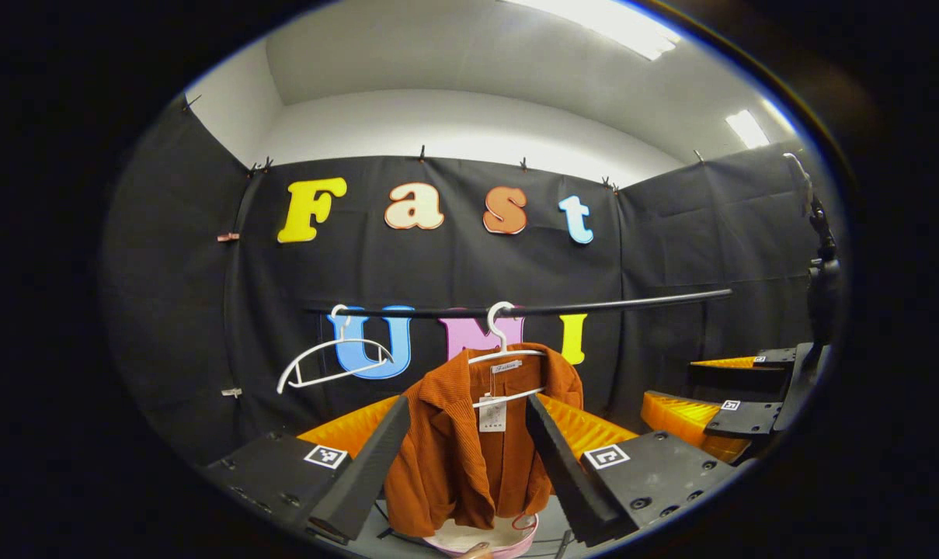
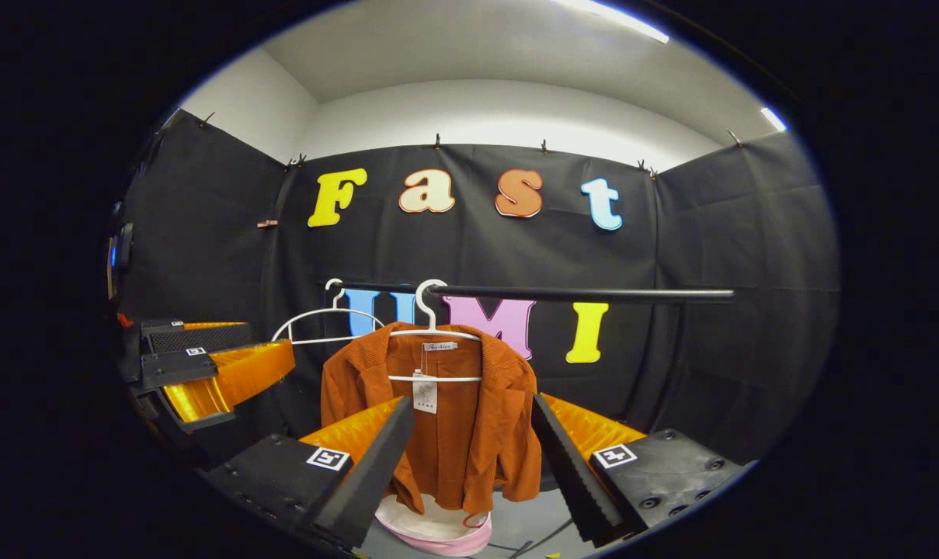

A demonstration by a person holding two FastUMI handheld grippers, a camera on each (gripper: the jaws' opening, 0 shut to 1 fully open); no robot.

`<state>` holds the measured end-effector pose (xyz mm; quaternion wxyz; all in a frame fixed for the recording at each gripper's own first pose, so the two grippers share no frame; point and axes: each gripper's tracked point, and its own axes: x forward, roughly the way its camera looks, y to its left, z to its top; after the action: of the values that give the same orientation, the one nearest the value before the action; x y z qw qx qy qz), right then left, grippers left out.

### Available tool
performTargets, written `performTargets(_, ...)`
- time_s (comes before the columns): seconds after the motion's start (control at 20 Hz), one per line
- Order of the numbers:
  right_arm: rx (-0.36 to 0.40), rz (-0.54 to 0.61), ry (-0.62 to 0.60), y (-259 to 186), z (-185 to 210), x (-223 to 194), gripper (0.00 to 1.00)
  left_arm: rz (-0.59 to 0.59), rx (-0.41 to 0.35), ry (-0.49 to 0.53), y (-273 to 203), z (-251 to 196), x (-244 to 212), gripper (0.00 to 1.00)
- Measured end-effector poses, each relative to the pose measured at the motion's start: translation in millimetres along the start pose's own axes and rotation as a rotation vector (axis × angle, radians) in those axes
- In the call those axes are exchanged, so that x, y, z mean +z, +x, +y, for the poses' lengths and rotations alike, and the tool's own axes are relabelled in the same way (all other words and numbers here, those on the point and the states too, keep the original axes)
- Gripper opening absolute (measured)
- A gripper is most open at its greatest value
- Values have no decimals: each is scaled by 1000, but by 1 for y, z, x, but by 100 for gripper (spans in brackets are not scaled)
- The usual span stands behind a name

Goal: Grasp the clothes on the hanger with both hands and then place them into the laundry hamper below.

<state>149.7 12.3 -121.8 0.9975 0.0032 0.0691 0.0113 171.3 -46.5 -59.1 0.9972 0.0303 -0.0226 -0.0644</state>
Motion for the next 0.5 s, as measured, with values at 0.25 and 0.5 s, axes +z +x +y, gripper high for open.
performTargets(0.25, 48, 34, 24, 79, -11, -51, 98, 40, 63, -30, 71, -6, -63, 95)
performTargets(0.5, 77, 99, 64, 141, -23, -109, 98, 89, 165, -77, 129, 1, -123, 94)
